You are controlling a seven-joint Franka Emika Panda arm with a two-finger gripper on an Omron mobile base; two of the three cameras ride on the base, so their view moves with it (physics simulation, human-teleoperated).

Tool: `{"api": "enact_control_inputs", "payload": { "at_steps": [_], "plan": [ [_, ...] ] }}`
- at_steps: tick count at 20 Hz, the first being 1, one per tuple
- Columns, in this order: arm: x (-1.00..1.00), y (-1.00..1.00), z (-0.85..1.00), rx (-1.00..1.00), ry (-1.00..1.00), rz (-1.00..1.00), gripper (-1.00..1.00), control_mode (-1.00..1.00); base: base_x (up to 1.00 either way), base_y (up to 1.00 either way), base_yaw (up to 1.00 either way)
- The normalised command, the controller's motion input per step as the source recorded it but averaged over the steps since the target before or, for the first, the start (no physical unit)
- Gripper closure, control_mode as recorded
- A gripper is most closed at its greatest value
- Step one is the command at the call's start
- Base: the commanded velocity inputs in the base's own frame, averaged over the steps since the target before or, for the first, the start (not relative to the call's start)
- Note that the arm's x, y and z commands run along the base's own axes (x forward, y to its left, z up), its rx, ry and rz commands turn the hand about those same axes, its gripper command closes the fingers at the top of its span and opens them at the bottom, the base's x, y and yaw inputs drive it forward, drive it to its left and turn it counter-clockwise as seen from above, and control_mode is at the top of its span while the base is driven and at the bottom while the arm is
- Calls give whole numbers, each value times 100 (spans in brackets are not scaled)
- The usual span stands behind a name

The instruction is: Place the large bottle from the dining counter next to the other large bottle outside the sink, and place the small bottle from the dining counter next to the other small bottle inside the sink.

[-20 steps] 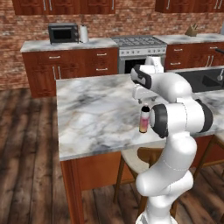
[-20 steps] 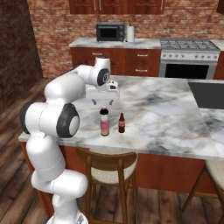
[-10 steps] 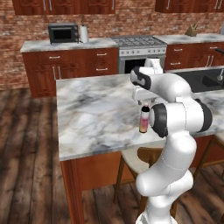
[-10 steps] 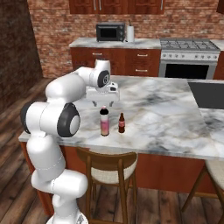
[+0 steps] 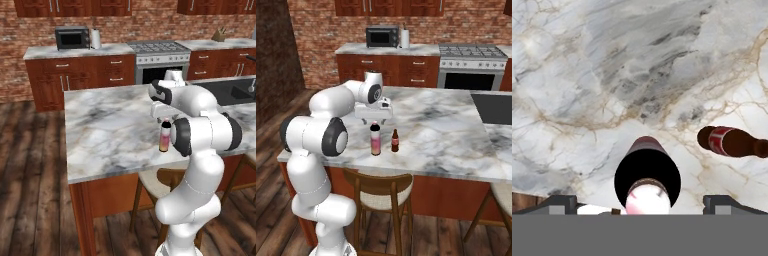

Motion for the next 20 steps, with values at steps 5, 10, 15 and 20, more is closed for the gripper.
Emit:
{"api": "enact_control_inputs", "payload": {
  "at_steps": [5,10,15,20],
  "plan": [
    [6,0,0,0,0,0,-100,-100,0,0,0],
    [2,-1,-3,0,0,0,-100,-100,0,0,0],
    [-1,0,-6,0,0,0,-100,-100,0,0,0],
    [-1,0,-10,0,0,0,-100,-100,0,0,0]
  ]
}}
